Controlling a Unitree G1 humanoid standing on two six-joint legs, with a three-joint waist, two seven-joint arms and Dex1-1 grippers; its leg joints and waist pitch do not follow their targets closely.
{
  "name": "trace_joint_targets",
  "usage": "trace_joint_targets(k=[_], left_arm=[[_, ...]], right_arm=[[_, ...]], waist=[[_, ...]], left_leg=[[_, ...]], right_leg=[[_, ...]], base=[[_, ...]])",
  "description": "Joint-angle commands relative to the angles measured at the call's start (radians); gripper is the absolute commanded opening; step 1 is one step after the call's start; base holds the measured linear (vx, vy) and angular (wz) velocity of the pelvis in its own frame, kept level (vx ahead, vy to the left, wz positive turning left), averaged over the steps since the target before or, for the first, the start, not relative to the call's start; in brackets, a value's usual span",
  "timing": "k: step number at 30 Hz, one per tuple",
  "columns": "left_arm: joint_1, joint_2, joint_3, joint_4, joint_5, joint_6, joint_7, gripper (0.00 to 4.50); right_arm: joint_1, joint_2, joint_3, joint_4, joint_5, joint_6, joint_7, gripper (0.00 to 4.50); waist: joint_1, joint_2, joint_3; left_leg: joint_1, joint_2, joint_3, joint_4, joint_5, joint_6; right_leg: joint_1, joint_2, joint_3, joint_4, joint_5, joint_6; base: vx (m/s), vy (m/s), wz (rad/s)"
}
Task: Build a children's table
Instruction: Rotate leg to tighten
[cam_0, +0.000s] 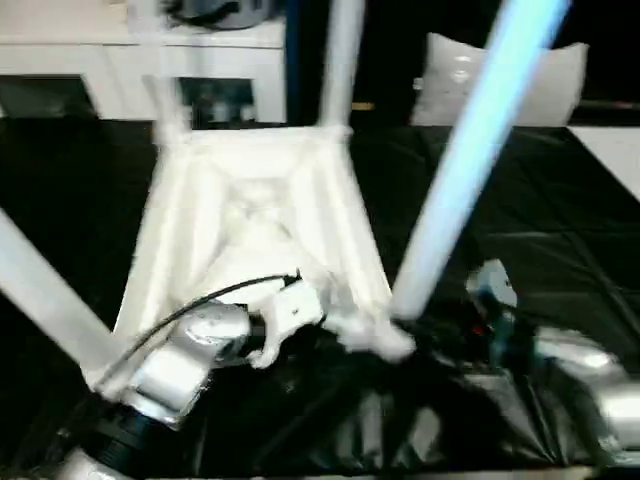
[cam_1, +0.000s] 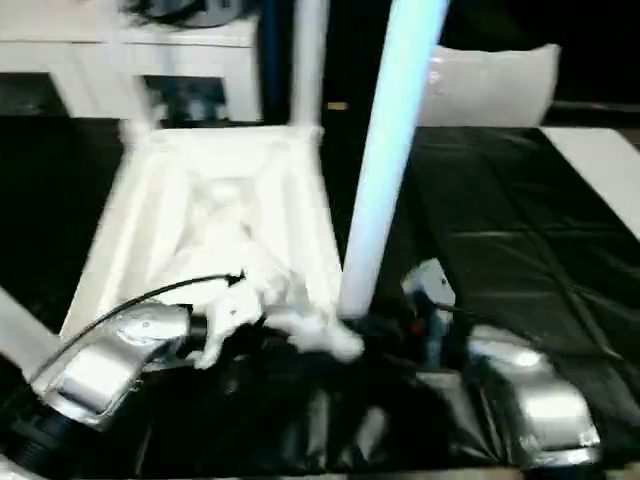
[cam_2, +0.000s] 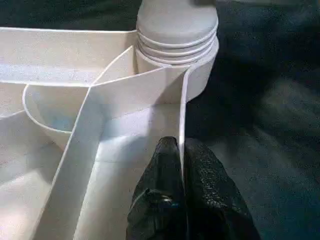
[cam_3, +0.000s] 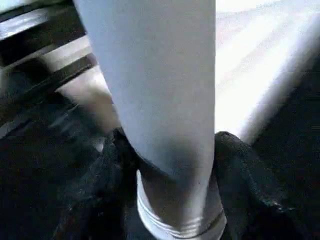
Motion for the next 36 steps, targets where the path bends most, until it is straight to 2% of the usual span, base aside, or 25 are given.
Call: trace_joint_targets(k=[1, 3, 4, 5, 6, 7, 8, 9, 10, 11, 12, 15, 16, 19, 20, 22, 24, 26, 28, 29, 31, 32, 34, 35, 36], left_arm=[[0.0, -0.113, -0.058, -0.034, -0.034, 0.017, 0.088, 0.0], [-0.008, -0.171, -0.064, -0.015, -0.004, 0.033, 0.165, 0.0], [-0.008, -0.171, -0.064, -0.015, -0.004, 0.033, 0.165, 0.0], [-0.018, -0.21, -0.068, 0.007, 0.024, 0.034, 0.223, 0.0], [-0.031, -0.242, -0.071, 0.029, 0.051, 0.031, 0.275, 0.0], [-0.037, -0.251, -0.075, 0.037, 0.061, 0.027, 0.286, 0.0], [-0.039, -0.252, -0.079, 0.04, 0.065, 0.023, 0.286, 0.0], [-0.04, -0.252, -0.079, 0.041, 0.066, 0.023, 0.286, 0.0], [-0.044, -0.256, -0.087, 0.042, 0.075, 0.02, 0.281, 0.0], [-0.045, -0.256, -0.087, 0.042, 0.075, 0.019, 0.28, 0.0], [-0.045, -0.257, -0.087, 0.041, 0.076, 0.019, 0.279, 0.0], [-0.04, -0.222, -0.085, 0.029, 0.076, 0.013, 0.252, 0.0], [-0.038, -0.215, -0.084, 0.027, 0.074, 0.009, 0.244, 0.0], [-0.029, -0.19, -0.082, 0.02, 0.073, -0.002, 0.215, 0.0], [-0.024, -0.166, -0.077, 0.018, 0.069, -0.013, 0.184, 0.0], [-0.021, -0.141, -0.076, 0.017, 0.062, -0.03, 0.156, 0.0], [-0.02, -0.104, -0.08, 0.016, 0.051, -0.056, 0.112, 0.0], [-0.02, -0.042, -0.091, 0.014, 0.032, -0.099, 0.03, 0.0], [-0.018, -0.012, -0.099, 0.012, 0.025, -0.128, -0.017, 0.0], [-0.019, -0.003, -0.102, 0.012, 0.023, -0.141, -0.033, 0.0], [-0.018, 0.045, -0.117, 0.007, 0.018, -0.176, -0.1, 0.0], [-0.019, 0.07, -0.125, 0.008, 0.014, -0.196, -0.136, 0.0], [-0.022, 0.108, -0.134, 0.009, 0.002, -0.223, -0.197, 0.0], [-0.023, 0.12, -0.137, 0.009, -0.002, -0.231, -0.218, 0.0], [-0.025, 0.133, -0.14, 0.009, -0.009, -0.241, -0.239, 0.0]], right_arm=[[0.003, 0.086, 0.102, -0.012, -0.035, 0.044, -0.115, 1.99], [-0.008, 0.173, 0.089, -0.004, -0.075, 0.052, -0.268, 1.96], [-0.008, 0.173, 0.089, -0.004, -0.075, 0.052, -0.268, 1.96], [-0.023, 0.236, 0.078, 0.011, -0.105, 0.049, -0.374, 1.96], [-0.041, 0.288, 0.071, 0.03, -0.138, 0.032, -0.458, 1.96], [-0.046, 0.303, 0.071, 0.038, -0.148, 0.016, -0.476, 1.96], [-0.048, 0.308, 0.072, 0.041, -0.15, 0.007, -0.48, 1.96], [-0.048, 0.31, 0.072, 0.041, -0.151, 0.006, -0.48, 2.29], [-0.044, 0.319, 0.075, 0.036, -0.158, -0.013, -0.48, 2.29], [-0.041, 0.316, 0.076, 0.033, -0.159, -0.021, -0.475, 2.63], [-0.037, 0.313, 0.076, 0.031, -0.16, -0.028, -0.47, 2.66], [-0.011, 0.236, 0.042, 0.009, -0.146, -0.081, -0.396, 2.76], [-0.009, 0.221, 0.037, 0.007, -0.143, -0.09, -0.379, 3.12], [0.001, 0.165, 0.02, -0.009, -0.12, -0.095, -0.306, 3.19], [0.008, 0.103, 0.009, -0.02, -0.103, -0.104, -0.222, 3.31], [0.013, 0.051, -0.001, -0.028, -0.085, -0.109, -0.154, 3.46], [0.015, -0.012, -0.012, -0.034, -0.054, -0.111, -0.067, 3.65], [0.011, -0.107, -0.022, -0.03, -0.004, -0.112, 0.067, 3.77], [0.007, -0.144, -0.022, -0.026, 0.011, -0.112, 0.12, 3.98], [0.004, -0.155, -0.021, -0.023, 0.014, -0.111, 0.134, 4.07], [-0.009, -0.199, -0.014, -0.007, 0.024, -0.118, 0.202, 4.07], [-0.018, -0.22, -0.01, 0.0, 0.04, -0.11, 0.246, 4.07], [-0.034, -0.253, 0.006, 0.015, 0.062, -0.095, 0.324, 3.82], [-0.04, -0.263, 0.014, 0.02, 0.067, -0.089, 0.35, 3.75], [-0.048, -0.276, 0.025, 0.028, 0.073, -0.085, 0.376, 3.75]], waist=[[0.0, -0.014, -0.028], [-0.003, -0.014, -0.029], [-0.005, -0.009, -0.03], [-0.004, -0.009, -0.031], [-0.008, -0.008, -0.031], [-0.009, -0.007, -0.031], [-0.005, -0.007, -0.039], [-0.004, -0.008, -0.039], [0.0, -0.005, -0.039], [0.003, -0.001, -0.043], [0.003, -0.002, -0.043], [0.006, -0.001, -0.043], [0.009, 0.002, -0.045], [0.013, 0.001, -0.045], [0.013, 0.003, -0.047], [0.017, -0.001, -0.045], [0.019, 0.001, -0.046], [0.024, -0.003, -0.046], [0.026, 0.0, -0.047], [0.027, -0.003, -0.048], [0.029, -0.001, -0.049], [0.032, -0.005, -0.049], [0.033, -0.007, -0.048], [0.037, -0.004, -0.048], [0.038, -0.007, -0.049]], left_leg=[[-0.024, 0.041, -0.013, -0.085, -0.156, 0.031], [-0.022, 0.04, -0.012, -0.084, -0.157, 0.033], [-0.022, 0.04, -0.011, -0.084, -0.153, 0.032], [-0.023, 0.04, -0.013, -0.085, -0.155, 0.033], [-0.022, 0.039, -0.009, -0.084, -0.145, 0.029], [-0.021, 0.039, -0.01, -0.086, -0.147, 0.024], [-0.024, 0.038, -0.013, -0.084, -0.132, 0.021], [-0.024, 0.04, -0.013, -0.083, -0.122, 0.026], [-0.024, 0.041, -0.01, -0.081, -0.103, 0.038], [-0.025, 0.04, -0.009, -0.079, -0.08, 0.044], [-0.026, 0.041, -0.008, -0.078, -0.063, 0.051], [-0.027, 0.041, -0.008, -0.077, -0.063, 0.06], [-0.025, 0.042, -0.007, -0.075, -0.067, 0.065], [-0.028, 0.043, -0.008, -0.075, -0.066, 0.076], [-0.027, 0.042, -0.008, -0.074, -0.067, 0.079], [-0.027, 0.043, -0.008, -0.073, -0.081, 0.09], [-0.027, 0.042, -0.006, -0.071, -0.083, 0.101], [-0.026, 0.044, -0.007, -0.071, -0.08, 0.111], [-0.025, 0.046, -0.007, -0.071, -0.075, 0.118], [-0.025, 0.047, -0.007, -0.07, -0.071, 0.121], [-0.021, 0.048, -0.007, -0.07, -0.065, 0.126], [-0.021, 0.049, -0.007, -0.07, -0.062, 0.13], [-0.021, 0.049, -0.007, -0.07, -0.06, 0.135], [-0.019, 0.051, -0.005, -0.069, -0.054, 0.134], [-0.018, 0.051, -0.005, -0.069, -0.049, 0.134]], right_leg=[[0.04, -0.076, 0.045, -0.101, -0.413, -0.134], [0.036, -0.075, 0.048, -0.103, -0.412, -0.129], [0.034, -0.074, 0.049, -0.106, -0.406, -0.128], [0.037, -0.074, 0.049, -0.103, -0.399, -0.124], [0.029, -0.071, 0.051, -0.104, -0.375, -0.127], [0.029, -0.072, 0.051, -0.104, -0.378, -0.127], [0.038, -0.074, 0.05, -0.099, -0.351, -0.126], [0.039, -0.074, 0.052, -0.097, -0.321, -0.128], [0.037, -0.072, 0.054, -0.092, -0.258, -0.141], [0.041, -0.073, 0.053, -0.086, -0.199, -0.156], [0.043, -0.073, 0.053, -0.083, -0.155, -0.167], [0.049, -0.074, 0.052, -0.082, -0.132, -0.178], [0.049, -0.074, 0.052, -0.083, -0.131, -0.182], [0.054, -0.076, 0.052, -0.082, -0.13, -0.189], [0.053, -0.076, 0.051, -0.082, -0.132, -0.192], [0.056, -0.075, 0.051, -0.084, -0.152, -0.189], [0.053, -0.078, 0.052, -0.085, -0.167, -0.189], [0.053, -0.078, 0.051, -0.084, -0.182, -0.189], [0.05, -0.077, 0.05, -0.082, -0.171, -0.199], [0.05, -0.077, 0.049, -0.08, -0.155, -0.205], [0.047, -0.076, 0.048, -0.078, -0.14, -0.215], [0.048, -0.078, 0.048, -0.076, -0.135, -0.223], [0.048, -0.078, 0.047, -0.073, -0.13, -0.231], [0.047, -0.08, 0.049, -0.073, -0.125, -0.234], [0.046, -0.079, 0.048, -0.071, -0.118, -0.238]], base=[[0.0, 0.0, 0.0], [0.0, 0.0, 0.0], [0.0, 0.0, 0.0], [0.0, 0.0, 0.0], [0.0, 0.0, 0.0], [0.0, 0.0, 0.0], [0.0, 0.0, 0.0], [0.0, 0.0, 0.0], [0.0, 0.0, 0.0], [0.0, 0.0, 0.0], [0.0, 0.0, 0.0], [0.0, 0.0, 0.0], [0.0, 0.0, 0.0], [0.0, 0.0, 0.0], [0.0, 0.0, 0.0], [0.0, 0.0, 0.0], [0.0, 0.0, 0.0], [0.0, 0.0, 0.0], [0.0, 0.0, 0.0], [0.0, 0.0, 0.0], [0.0, 0.0, 0.0], [0.0, 0.0, 0.0], [0.0, 0.0, 0.0], [0.0, 0.0, 0.0], [0.0, 0.0, 0.0]])
